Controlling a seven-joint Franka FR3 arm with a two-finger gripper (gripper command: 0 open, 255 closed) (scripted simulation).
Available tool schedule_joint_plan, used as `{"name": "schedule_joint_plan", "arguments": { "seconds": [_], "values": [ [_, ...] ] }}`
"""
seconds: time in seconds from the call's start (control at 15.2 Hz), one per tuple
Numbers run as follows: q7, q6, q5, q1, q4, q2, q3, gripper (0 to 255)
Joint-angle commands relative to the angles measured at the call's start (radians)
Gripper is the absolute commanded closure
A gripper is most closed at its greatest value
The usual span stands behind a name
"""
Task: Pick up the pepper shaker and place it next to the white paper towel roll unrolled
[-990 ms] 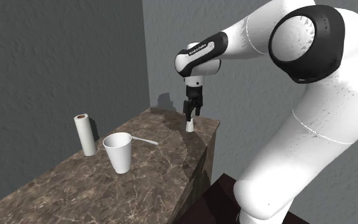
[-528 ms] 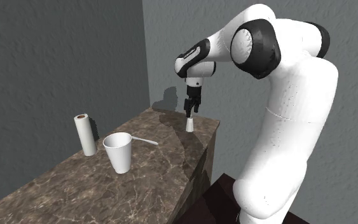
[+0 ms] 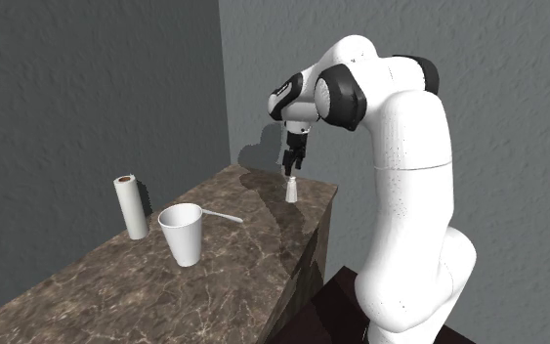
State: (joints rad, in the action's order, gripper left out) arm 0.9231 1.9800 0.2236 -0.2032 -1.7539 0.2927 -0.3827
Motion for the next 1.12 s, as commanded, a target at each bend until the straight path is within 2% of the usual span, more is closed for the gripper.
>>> {"name": "schedule_joint_plan", "arguments": {
  "seconds": [0.0, 0.53, 0.99, 1.06],
  "values": [
    [0.030, -0.008, 0.032, -0.023, 0.073, 0.066, 0.005, 0],
    [0.044, 0.079, 0.052, -0.022, 0.017, 0.099, 0.016, 0],
    [0.044, 0.079, 0.052, -0.022, 0.017, 0.099, 0.016, 0],
    [0.044, 0.079, 0.052, -0.022, 0.017, 0.099, 0.016, 255]
  ]
}}
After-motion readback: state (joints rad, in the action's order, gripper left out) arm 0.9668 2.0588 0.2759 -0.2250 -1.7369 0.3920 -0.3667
